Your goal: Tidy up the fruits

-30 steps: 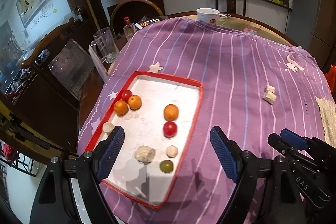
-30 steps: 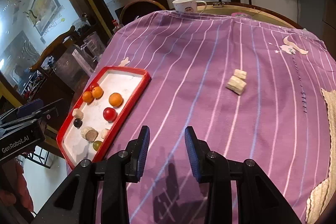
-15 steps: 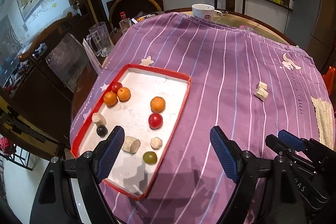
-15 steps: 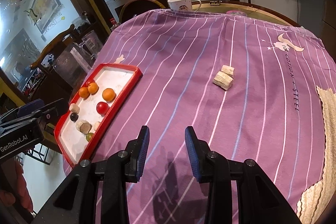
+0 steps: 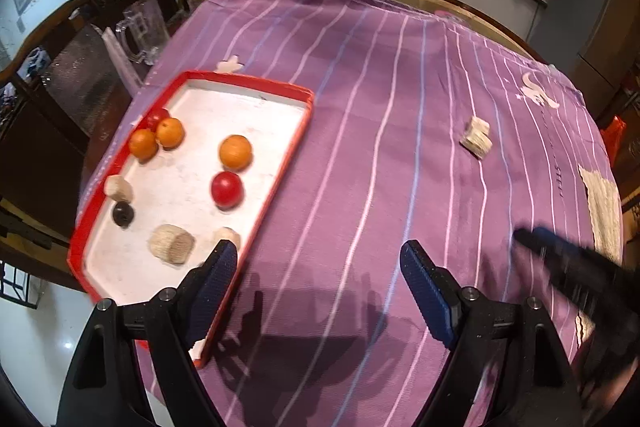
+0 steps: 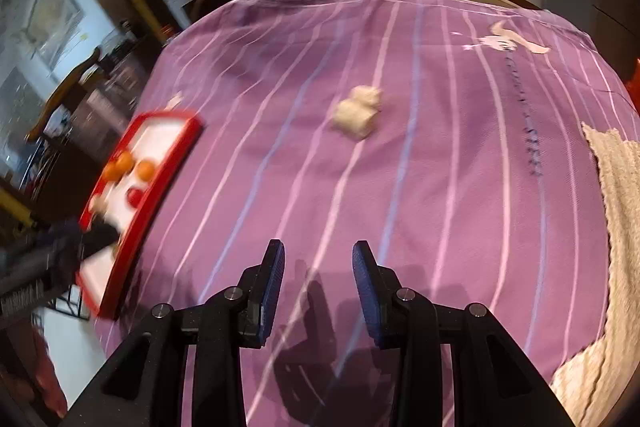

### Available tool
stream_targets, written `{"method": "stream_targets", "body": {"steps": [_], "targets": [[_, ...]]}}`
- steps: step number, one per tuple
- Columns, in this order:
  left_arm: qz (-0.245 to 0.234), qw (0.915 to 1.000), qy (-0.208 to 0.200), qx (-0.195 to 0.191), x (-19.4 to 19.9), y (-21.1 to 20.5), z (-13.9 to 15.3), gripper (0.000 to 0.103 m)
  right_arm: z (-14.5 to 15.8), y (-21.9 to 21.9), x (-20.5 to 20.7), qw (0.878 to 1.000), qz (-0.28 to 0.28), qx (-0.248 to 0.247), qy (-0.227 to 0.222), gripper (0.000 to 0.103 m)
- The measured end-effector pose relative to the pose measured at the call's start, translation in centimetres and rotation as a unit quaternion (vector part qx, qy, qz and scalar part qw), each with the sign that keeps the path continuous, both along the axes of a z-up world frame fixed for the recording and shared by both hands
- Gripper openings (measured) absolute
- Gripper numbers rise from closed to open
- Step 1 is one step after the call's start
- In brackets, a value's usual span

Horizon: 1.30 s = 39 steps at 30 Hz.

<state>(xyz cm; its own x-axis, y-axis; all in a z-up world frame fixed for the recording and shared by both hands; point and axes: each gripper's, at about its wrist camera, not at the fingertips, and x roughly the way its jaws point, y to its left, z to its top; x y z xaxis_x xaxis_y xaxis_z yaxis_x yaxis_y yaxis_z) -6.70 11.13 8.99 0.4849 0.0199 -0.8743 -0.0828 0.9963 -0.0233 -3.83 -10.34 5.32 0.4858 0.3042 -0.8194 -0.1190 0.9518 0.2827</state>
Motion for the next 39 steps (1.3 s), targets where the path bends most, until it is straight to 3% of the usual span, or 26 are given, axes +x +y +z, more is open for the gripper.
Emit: {"method": "stream_targets", "body": {"steps": [7,11,18,20,26,34,39], "targets": [[0.002,1.0000,0.006,-0.002,-0.5,0.5,-0.9,0.083,0.7,-2.2,8.7,0.999,-0.029,0.006,-0.016,0.039],[0.015,0.9998,0.011,-0.003,-1.0,1.5,-1.5,0.083,-0.9,-1.6,13.3,0.999,-0.040,0.000,0.010,0.039],[0.027,0.9995,0.012,-0.012,-0.9,2.5,-1.8,0.083,-3.1,-0.1,16.1,0.999,-0.029,-0.031,0.028,0.037],[0.023,0.9995,0.014,-0.018,-0.6,2.4,-2.0,0.083,-3.1,-0.7,16.1,0.999,-0.034,-0.018,0.032,0.031],[-0.006,0.9990,0.021,-0.038,1.4,0.8,-2.5,0.083,-2.7,-3.5,12.6,0.998,-0.058,-0.006,0.039,0.030],[-0.093,0.9940,0.018,-0.054,5.8,-4.9,-3.1,0.083,-3.2,-7.7,3.8,0.996,-0.068,0.002,0.062,0.030],[-0.148,0.9874,0.003,-0.057,9.2,-9.1,-3.4,0.083,-2.9,-9.3,1.2,0.997,-0.068,0.000,0.040,0.031]]}}
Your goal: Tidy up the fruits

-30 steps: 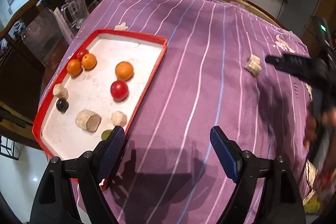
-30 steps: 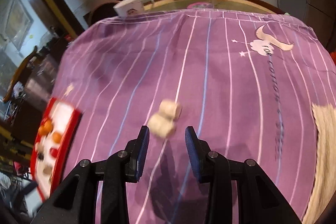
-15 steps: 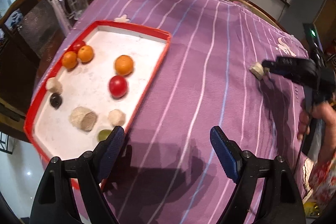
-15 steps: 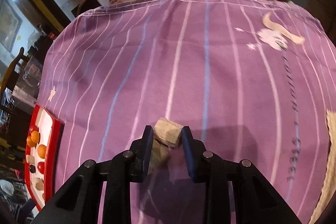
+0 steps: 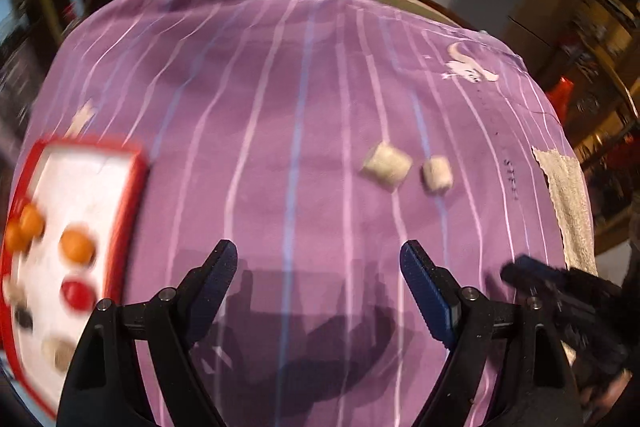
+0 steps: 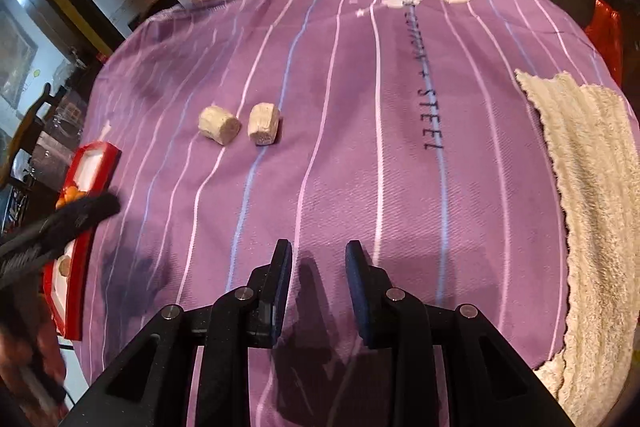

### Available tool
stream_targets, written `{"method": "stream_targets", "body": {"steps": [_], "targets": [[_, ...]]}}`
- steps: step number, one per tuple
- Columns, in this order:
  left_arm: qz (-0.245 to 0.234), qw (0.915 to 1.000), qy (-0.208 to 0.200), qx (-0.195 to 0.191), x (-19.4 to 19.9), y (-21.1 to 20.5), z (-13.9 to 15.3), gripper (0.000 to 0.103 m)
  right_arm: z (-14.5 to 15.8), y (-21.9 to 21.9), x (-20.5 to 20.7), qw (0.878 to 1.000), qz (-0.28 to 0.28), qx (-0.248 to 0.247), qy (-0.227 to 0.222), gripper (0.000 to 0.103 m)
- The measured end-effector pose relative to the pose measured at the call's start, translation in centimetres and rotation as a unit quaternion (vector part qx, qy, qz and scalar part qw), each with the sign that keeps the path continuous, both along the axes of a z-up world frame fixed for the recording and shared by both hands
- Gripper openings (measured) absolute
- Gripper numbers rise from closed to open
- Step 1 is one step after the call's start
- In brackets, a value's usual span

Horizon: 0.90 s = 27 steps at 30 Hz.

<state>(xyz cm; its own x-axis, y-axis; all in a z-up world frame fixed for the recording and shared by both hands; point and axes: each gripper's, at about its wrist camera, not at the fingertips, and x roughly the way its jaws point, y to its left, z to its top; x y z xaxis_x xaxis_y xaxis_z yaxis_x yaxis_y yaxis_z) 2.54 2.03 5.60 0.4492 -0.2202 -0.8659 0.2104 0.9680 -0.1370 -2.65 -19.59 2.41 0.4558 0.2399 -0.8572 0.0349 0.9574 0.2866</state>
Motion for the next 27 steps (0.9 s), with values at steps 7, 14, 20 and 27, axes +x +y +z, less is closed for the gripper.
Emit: {"method": "stream_targets", "body": {"steps": [7,14,20,27], "targets": [[-0.059,0.9982,0.000,0.000,4.3,-4.3,-2.1,0.068,1.8,0.3,1.7,0.999,0.012,0.006,-0.041,0.031],[-0.083,0.9964,0.011,0.008,6.2,-6.1,-4.0,0.047,2.0,1.3,3.6,0.998,0.029,0.010,-0.049,0.032],[-0.064,0.9977,0.016,-0.012,5.4,-4.9,-3.6,0.037,1.2,2.2,5.7,0.998,0.037,0.008,-0.043,0.032],[-0.052,0.9983,0.025,-0.007,3.8,-2.7,-4.0,0.038,0.2,3.7,8.7,0.998,0.041,0.000,-0.038,0.032]]}}
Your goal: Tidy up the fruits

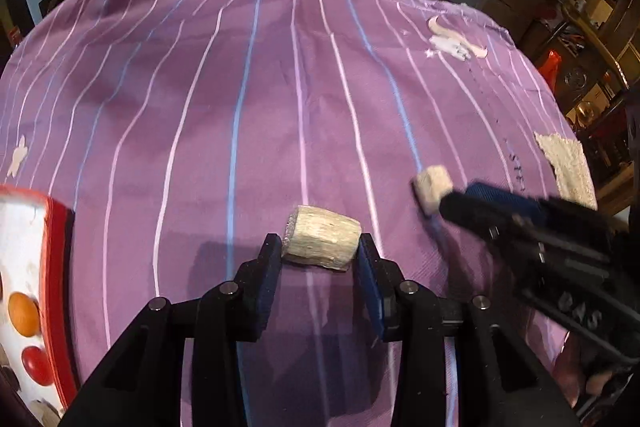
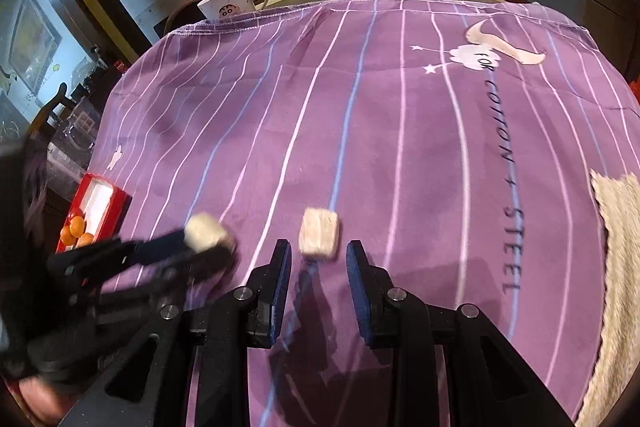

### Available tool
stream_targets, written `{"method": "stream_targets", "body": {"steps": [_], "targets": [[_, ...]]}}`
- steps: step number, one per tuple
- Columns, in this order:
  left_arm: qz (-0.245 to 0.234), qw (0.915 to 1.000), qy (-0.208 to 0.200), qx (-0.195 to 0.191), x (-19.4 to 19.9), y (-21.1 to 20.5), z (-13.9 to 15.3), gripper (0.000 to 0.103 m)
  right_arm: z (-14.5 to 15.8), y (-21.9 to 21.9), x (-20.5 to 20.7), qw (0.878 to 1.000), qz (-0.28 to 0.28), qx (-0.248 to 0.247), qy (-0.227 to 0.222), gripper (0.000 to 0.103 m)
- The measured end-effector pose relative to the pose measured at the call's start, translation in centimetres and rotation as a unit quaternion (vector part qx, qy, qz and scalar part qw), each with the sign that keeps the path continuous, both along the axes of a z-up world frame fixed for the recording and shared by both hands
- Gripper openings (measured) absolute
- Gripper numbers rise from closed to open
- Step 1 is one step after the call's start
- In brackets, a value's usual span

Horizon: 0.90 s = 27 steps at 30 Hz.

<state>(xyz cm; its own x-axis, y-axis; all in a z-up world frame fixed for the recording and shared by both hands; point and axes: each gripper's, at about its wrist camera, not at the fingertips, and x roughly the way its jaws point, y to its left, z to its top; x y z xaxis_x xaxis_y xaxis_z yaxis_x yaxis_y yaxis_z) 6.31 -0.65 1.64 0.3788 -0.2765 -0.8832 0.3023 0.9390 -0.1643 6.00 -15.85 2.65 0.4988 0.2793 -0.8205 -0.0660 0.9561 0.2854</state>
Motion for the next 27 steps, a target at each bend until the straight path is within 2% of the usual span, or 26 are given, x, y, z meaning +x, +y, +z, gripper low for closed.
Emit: {"method": "stream_targets", "body": {"steps": [9,12,19,27], "targets": [[0.017,0.9996,-0.008,-0.020,-0.2,0.5,-0.1,0.039,-1.3,1.7,1.2,0.999,-0.004,-0.043,0.006,0.031],[0.029,0.9993,-0.007,-0.021,-0.7,1.2,0.2,0.039,-1.1,2.0,0.8,0.999,0.000,-0.039,0.004,0.026],[0.046,0.9981,-0.026,-0.030,-3.4,3.3,2.5,0.039,-0.4,2.7,-1.3,1.000,0.009,-0.018,0.010,0.026],[0.086,0.9936,-0.034,-0.064,-7.0,9.2,4.8,0.039,1.2,5.0,-4.0,1.000,0.011,0.007,0.014,0.026]]}}
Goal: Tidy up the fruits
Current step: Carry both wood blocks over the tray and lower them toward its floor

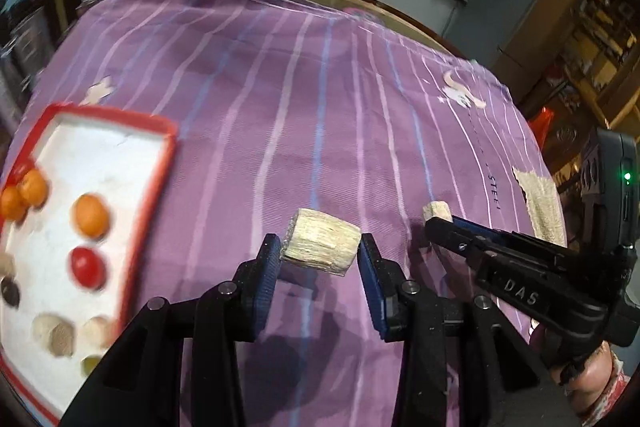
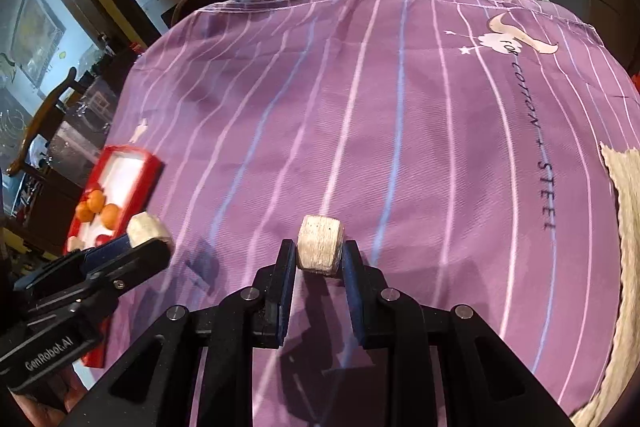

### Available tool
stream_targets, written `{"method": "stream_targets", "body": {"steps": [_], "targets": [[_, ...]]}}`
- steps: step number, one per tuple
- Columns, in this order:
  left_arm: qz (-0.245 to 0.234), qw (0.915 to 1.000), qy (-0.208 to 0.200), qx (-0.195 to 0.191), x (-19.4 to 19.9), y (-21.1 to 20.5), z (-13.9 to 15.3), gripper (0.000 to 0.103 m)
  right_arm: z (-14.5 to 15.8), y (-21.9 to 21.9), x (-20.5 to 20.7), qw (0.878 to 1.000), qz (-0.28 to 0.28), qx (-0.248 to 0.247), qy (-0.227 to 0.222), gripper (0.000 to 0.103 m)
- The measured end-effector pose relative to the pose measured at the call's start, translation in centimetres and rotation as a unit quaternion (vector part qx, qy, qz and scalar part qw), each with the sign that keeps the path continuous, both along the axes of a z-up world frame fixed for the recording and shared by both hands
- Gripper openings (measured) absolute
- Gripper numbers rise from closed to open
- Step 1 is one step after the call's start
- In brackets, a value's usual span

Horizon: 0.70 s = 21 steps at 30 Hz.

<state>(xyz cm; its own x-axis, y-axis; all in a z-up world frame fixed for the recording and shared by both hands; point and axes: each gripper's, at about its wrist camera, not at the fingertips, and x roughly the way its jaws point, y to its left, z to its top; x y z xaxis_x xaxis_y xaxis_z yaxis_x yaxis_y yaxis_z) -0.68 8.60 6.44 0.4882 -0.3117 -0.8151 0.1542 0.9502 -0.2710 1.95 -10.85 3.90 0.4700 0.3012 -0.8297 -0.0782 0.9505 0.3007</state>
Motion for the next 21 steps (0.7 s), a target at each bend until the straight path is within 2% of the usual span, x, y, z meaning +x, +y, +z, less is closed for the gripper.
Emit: {"method": "stream_targets", "body": {"steps": [4,11,15,21], "targets": [[0.028,0.9996,-0.006,0.007,-1.7,4.3,0.8,0.039,1.2,2.7,-1.1,1.000,0.016,0.015,-0.002,0.026],[0.099,0.9933,-0.016,0.057,-3.7,12.4,1.9,0.039,2.6,9.5,-2.3,0.997,0.062,0.043,0.001,0.026],[0.123,0.9883,-0.023,0.088,-4.3,15.3,2.5,0.039,3.2,13.6,-2.8,0.995,0.093,0.044,-0.003,0.026],[0.139,0.9845,-0.027,0.104,-5.0,18.1,2.6,0.039,3.4,18.1,-3.6,0.991,0.128,0.035,-0.004,0.026]]}}
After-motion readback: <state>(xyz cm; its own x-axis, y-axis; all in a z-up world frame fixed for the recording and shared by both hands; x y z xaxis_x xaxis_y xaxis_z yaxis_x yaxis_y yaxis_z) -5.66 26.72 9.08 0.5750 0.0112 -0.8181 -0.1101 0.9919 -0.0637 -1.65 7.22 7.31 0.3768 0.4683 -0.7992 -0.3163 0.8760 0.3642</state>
